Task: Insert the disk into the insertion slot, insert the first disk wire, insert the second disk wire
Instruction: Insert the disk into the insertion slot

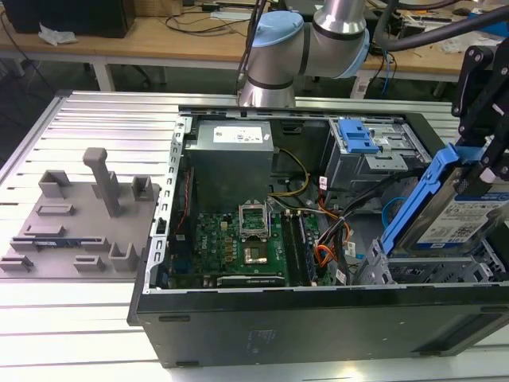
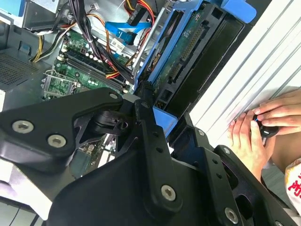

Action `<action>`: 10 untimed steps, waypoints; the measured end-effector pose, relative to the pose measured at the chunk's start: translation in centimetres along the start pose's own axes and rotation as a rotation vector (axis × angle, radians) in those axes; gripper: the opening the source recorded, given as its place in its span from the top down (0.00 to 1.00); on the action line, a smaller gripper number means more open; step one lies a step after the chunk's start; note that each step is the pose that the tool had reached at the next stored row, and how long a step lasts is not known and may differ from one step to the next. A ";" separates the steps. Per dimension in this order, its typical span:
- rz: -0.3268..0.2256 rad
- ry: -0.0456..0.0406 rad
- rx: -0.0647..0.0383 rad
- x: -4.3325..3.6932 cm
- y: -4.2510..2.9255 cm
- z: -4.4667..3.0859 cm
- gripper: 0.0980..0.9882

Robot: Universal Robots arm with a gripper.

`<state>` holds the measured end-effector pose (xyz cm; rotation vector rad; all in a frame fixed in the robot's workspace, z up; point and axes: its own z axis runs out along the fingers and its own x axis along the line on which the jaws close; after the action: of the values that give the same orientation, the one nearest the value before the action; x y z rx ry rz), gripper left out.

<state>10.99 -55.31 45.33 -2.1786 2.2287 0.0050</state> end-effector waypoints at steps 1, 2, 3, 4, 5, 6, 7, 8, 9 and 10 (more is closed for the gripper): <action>0.000 0.0005 0.000 0.00 0.00 0.06 0.70; 0.001 0.0009 0.000 0.00 0.00 0.15 0.70; 0.001 0.0014 0.000 0.00 0.01 0.23 0.70; 0.001 0.0018 0.000 0.00 0.01 0.32 0.70; 0.001 0.0025 0.000 0.00 0.01 0.47 0.70; 0.001 0.0030 0.000 0.00 0.01 0.63 0.70; 0.001 0.0032 0.000 0.00 0.01 0.73 0.70; 0.001 0.0035 0.000 0.00 0.01 0.88 0.70; 0.001 0.0037 0.000 0.01 0.02 1.09 0.70; 0.001 0.0038 0.000 0.01 0.02 1.24 0.70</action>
<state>10.99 -55.30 44.09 -2.1795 2.2316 0.0007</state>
